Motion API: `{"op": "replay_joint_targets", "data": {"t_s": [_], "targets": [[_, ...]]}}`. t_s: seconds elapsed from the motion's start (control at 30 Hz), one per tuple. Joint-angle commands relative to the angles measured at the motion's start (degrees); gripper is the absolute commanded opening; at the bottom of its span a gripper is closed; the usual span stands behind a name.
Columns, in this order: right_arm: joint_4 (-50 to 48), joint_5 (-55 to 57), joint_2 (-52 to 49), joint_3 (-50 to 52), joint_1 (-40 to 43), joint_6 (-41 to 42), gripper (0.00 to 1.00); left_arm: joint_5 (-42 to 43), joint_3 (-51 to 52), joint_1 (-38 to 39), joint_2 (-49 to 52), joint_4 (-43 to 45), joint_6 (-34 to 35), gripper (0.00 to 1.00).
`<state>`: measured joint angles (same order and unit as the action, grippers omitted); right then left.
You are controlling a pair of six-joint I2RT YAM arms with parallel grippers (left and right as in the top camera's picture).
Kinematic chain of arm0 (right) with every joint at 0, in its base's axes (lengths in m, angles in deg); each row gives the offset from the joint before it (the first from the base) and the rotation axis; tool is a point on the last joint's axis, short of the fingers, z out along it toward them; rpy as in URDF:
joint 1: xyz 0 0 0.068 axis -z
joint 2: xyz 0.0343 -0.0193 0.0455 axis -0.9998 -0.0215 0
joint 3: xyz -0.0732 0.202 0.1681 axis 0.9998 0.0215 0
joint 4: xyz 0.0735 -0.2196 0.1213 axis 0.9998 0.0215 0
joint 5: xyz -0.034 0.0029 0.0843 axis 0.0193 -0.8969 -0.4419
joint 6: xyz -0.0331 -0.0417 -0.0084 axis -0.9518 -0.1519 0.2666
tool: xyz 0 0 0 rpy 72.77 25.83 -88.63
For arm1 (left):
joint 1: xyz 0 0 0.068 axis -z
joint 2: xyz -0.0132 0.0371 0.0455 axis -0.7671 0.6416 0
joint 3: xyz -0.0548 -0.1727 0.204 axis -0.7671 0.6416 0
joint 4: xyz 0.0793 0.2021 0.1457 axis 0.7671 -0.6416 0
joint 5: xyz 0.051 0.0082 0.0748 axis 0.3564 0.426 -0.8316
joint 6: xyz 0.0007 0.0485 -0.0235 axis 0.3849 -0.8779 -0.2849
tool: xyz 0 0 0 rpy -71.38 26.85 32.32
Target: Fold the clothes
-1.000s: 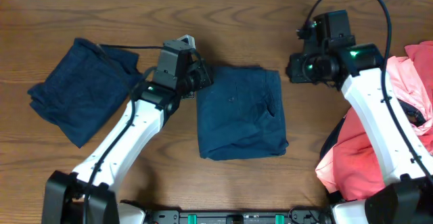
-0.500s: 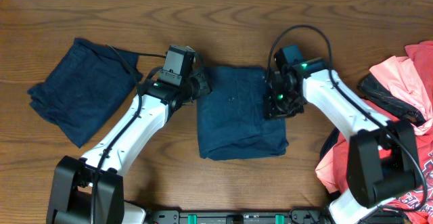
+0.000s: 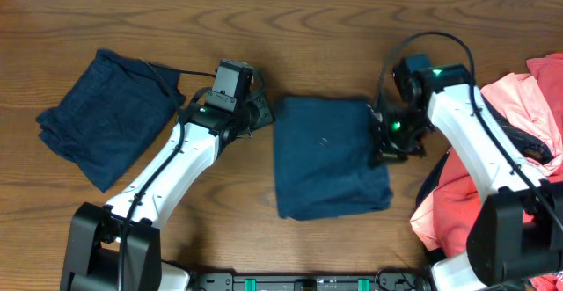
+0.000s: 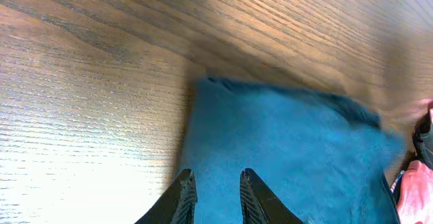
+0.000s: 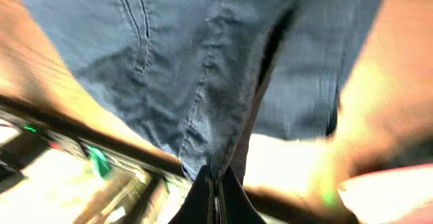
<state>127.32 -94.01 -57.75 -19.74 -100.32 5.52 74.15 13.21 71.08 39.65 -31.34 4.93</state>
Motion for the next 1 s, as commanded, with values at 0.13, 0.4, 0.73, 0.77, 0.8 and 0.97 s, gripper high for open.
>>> {"op": "replay_joint_targets", "data": {"t_s": [0.13, 0.4, 0.73, 0.77, 0.8, 0.97], "targets": [[0.59, 13.07, 0.11, 11.1, -3.56, 9.44, 0.01, -0.5, -1.09, -0.35, -0.44, 0.39, -1.36, 0.24], [-11.32, 15.5, 0.11, 20.46, -3.26, 20.59, 0.02, 0.83, -1.09, 0.35, -0.42, 7.39, -1.38, 0.24], [-15.3, 11.54, 0.11, 23.91, -3.32, 22.36, 0.1, 0.79, -1.09, 4.48, 3.3, 16.2, -4.42, 0.24], [-15.32, 11.26, 0.11, 23.91, -3.34, 22.36, 0.11, 0.81, -1.09, 4.9, 4.31, 16.83, -4.42, 0.24], [-15.34, 10.88, 0.11, 23.91, -3.37, 22.34, 0.11, 0.79, -1.09, 5.27, 5.57, 17.4, -4.42, 0.24], [-15.98, 10.49, 0.11, 23.91, -3.43, 22.34, 0.11, 1.05, -1.09, 7.34, 11.43, 19.52, -4.42, 0.24]]}}
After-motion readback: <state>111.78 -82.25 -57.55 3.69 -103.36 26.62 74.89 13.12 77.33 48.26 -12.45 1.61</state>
